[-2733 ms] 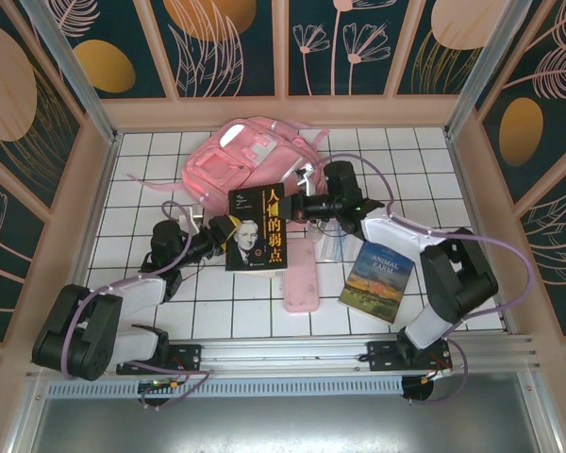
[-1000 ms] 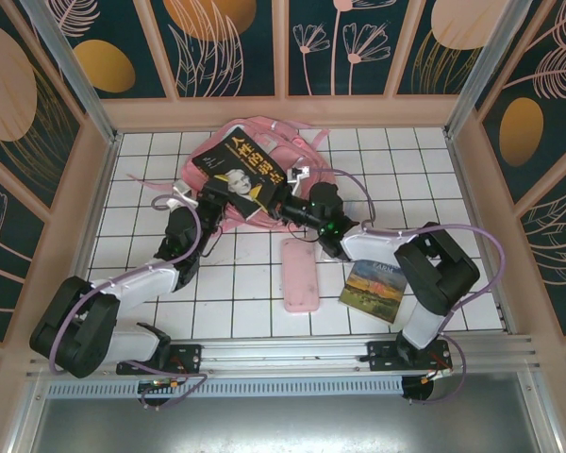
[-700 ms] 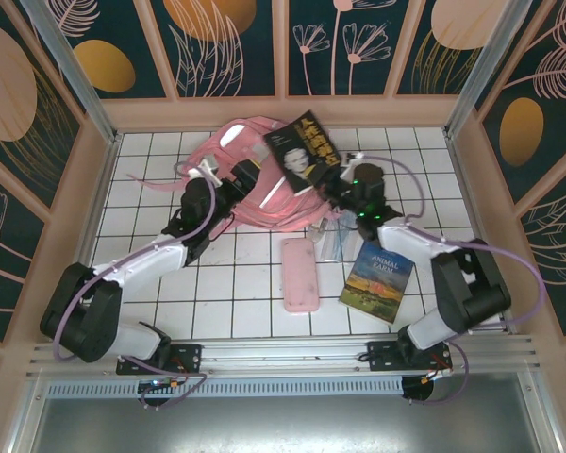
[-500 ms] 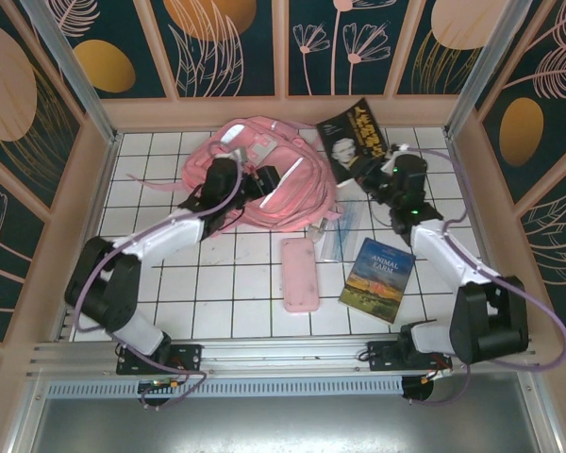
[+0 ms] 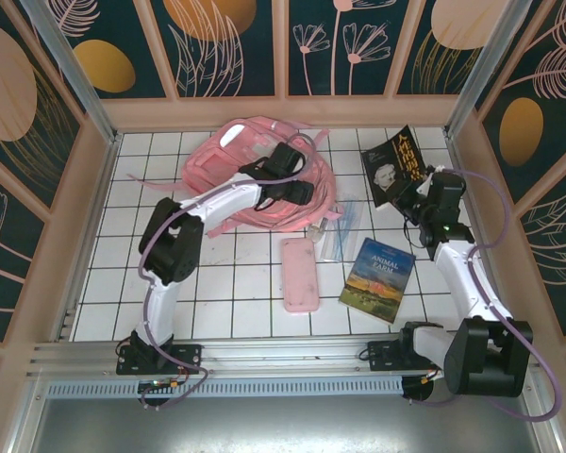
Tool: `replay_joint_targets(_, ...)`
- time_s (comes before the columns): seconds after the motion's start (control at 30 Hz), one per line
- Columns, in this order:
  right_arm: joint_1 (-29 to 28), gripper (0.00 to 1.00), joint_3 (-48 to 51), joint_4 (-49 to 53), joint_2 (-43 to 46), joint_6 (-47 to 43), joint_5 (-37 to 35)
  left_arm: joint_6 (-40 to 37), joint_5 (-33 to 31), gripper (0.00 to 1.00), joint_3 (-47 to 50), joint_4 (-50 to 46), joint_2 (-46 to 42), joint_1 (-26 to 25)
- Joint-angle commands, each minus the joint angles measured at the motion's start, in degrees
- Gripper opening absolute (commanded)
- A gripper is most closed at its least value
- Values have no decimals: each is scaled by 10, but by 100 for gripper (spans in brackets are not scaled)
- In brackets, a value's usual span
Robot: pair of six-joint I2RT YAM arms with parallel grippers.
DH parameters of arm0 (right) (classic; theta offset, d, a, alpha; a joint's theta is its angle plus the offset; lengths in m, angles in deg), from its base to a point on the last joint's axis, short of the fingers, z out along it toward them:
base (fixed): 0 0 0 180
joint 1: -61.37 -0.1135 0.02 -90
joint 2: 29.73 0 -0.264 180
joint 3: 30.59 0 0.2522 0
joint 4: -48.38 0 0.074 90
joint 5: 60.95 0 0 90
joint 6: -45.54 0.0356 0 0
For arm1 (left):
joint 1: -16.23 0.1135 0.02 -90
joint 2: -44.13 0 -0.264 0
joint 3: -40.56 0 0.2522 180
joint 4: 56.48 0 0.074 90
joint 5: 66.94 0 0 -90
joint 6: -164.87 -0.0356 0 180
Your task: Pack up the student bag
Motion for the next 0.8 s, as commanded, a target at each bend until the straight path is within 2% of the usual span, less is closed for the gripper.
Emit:
replay_joint_targets(0.0, 6, 0, 5, -41, 21, -7, 33, -39, -56, 71, -40, -78, 45, 2)
replay_joint_targets(0.17, 5, 0, 8, -43, 37, -9, 45, -16, -163, 66, -58, -97, 86, 1)
replay_joint_targets(0.37, 6, 0, 12, -48, 48, -7, 54, -20, -171, 58, -42, -89, 104, 2)
replay_joint_targets(0.43, 6, 0, 14, -51, 49, -7, 55, -24, -156, 43, -41, -92, 110, 2)
replay_joint_targets(0.57, 6, 0, 17, -56, 49, -4, 55, -25, -111, 0, -29, -79, 102, 5)
replay_joint_targets(0.77, 5, 0, 13, -60, 34, -8, 68, 4, -31, 0, -26, -61, 3, 24)
